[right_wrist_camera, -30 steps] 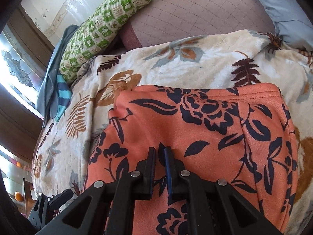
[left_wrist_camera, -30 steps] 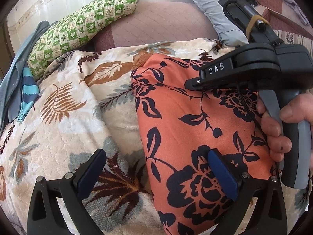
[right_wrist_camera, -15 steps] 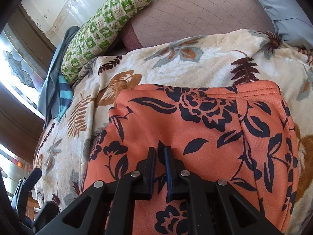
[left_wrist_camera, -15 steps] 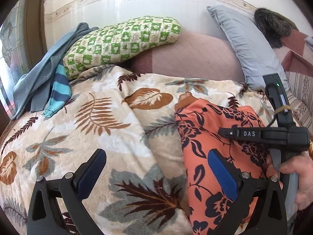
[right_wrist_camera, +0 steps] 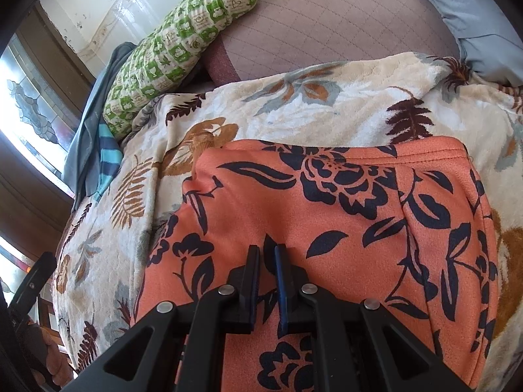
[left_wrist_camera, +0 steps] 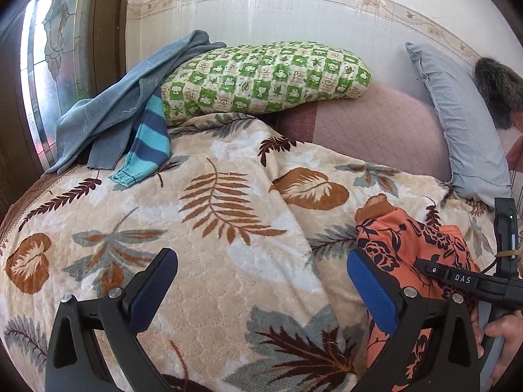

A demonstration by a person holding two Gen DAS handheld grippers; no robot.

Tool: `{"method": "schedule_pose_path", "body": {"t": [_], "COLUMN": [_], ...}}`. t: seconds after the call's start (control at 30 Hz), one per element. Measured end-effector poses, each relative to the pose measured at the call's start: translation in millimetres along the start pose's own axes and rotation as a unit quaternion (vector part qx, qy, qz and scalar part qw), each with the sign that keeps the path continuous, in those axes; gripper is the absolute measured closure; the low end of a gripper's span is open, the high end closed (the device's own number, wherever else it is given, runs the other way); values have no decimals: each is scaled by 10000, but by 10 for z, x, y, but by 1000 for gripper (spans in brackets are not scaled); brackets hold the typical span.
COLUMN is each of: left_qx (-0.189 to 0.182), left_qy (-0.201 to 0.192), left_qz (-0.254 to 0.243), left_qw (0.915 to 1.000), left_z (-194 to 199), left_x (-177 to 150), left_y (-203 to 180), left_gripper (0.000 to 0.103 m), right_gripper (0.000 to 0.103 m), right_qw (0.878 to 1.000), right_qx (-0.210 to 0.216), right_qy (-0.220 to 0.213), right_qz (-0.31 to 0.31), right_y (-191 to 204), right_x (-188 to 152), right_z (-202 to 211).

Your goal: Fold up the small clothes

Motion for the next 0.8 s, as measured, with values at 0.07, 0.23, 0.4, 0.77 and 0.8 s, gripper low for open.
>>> {"method": "schedule_pose_path", "body": {"t": [0.07,0.23,0.4,0.77,0.8], "left_qx": [30,35,39,-609,-755], "left_qy": [-19,-36,-31,426,483], "left_qz": [8,-39,-69,-452,-519], "left_qw": [10000,10000,10000,9962,9946], "left_z": [6,14,12,-198,-227], "left_x": [1,5,2,-116,-143], "left_y": [13,4,-10,-320,-399], "left_gripper": [0,0,0,0,0], "right_gripper": [91,91,91,91,91], "right_qw": [10000,10000,10000,9998,9996], "right_qx": [0,-1,6,99,132], "right_qy": [-1,-7,-13,-43,-125], "right_qz": [1,-1,-5,-173,-233], "right_y": [0,-2,-4,-8,-12], "right_x": [-2,-6,-10,53,86], "right_z": [0,0,-1,80,135]}}
Point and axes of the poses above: each gripper's, at about its wrist camera, not at the fingertips, and z roughly against the way its jaws point, y to its left, x to its top, the point moved 2 cm from there along -z, roughly the way its jaws point, and after that the axes turned 11 degrees about -z, right-handed, at the moved point
